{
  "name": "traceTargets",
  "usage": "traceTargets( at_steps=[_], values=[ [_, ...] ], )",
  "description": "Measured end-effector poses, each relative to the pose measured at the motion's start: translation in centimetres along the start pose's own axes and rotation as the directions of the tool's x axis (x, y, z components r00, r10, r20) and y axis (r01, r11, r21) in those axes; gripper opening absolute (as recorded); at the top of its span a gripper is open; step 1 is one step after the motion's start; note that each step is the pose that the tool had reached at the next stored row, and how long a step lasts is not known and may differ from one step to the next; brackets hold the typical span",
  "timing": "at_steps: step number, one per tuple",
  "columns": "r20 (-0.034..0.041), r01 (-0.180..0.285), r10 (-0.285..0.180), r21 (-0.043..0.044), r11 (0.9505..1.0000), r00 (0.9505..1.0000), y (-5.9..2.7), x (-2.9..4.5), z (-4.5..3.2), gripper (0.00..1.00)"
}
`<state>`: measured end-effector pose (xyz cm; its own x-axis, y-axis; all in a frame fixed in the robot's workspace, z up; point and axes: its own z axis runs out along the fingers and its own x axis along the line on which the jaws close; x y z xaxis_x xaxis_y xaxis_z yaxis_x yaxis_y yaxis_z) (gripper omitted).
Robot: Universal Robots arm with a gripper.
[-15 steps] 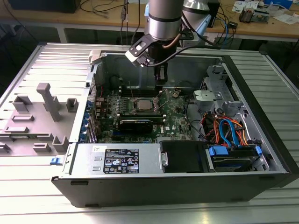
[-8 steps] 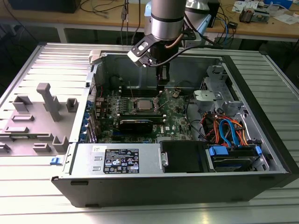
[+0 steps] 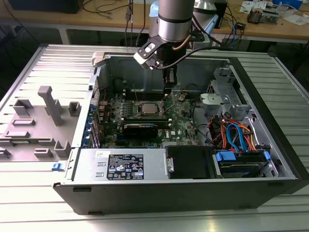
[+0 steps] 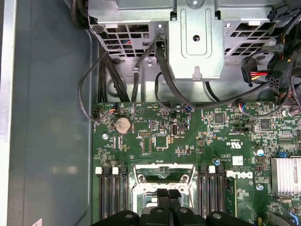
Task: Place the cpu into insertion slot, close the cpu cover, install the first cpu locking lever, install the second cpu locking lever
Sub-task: 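Close the cpu cover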
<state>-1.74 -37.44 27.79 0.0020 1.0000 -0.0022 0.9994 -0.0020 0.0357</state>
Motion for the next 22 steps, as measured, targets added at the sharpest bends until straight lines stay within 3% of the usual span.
traceTargets(
  at_steps=[22],
  values=[
    [0.0000, 0.000, 0.000, 0.0000, 1.0000, 1.0000, 1.18, 0.01, 0.04, 0.11]
  ],
)
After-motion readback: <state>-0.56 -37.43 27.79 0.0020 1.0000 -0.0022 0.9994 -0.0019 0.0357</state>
